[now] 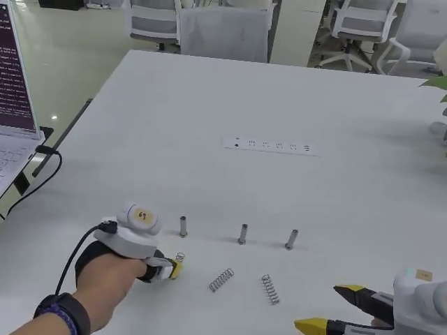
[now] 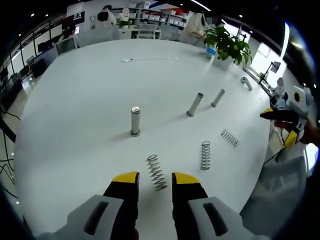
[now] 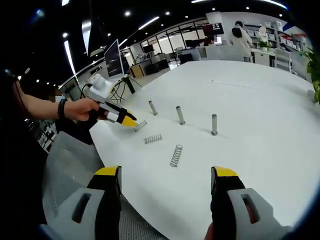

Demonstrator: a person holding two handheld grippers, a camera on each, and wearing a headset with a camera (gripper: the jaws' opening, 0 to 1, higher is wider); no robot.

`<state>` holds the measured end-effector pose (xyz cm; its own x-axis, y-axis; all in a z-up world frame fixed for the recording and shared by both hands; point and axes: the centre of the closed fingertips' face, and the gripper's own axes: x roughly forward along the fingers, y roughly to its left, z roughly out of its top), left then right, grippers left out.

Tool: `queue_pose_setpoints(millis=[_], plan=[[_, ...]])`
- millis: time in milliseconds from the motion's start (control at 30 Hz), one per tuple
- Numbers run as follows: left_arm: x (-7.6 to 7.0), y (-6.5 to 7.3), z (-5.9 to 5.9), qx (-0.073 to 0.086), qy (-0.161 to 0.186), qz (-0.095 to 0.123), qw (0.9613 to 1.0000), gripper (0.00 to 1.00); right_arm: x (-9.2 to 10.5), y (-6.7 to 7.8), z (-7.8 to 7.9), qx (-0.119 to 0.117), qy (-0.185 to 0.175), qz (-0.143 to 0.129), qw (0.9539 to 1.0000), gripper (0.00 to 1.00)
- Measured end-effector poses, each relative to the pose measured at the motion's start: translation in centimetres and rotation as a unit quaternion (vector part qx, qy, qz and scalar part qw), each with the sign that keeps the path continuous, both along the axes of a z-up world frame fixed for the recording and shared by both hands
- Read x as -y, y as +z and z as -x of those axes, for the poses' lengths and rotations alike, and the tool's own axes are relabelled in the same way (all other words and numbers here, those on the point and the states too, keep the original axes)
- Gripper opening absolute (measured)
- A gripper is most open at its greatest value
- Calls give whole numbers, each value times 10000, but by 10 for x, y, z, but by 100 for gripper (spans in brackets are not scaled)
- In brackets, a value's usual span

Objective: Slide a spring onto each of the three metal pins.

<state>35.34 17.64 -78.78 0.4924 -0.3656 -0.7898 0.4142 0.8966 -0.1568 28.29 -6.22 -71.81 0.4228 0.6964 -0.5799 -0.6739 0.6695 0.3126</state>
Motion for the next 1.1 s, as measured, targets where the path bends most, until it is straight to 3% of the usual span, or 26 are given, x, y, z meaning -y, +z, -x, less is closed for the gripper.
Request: queue_pose_setpoints(millis=[500,767,1100], plan=[[2,-13,2,-102,24,-54,9999,14,-1,-2,2,-16,51,31,10000,72],[1,-20,5,-170,-37,-198,9997,12,-1,-2,2,-27,65,46,10000,72],[-1,-19,6,-93,-153,-346,9992,3,-2,-4,3,-58,96,67,9999,72]])
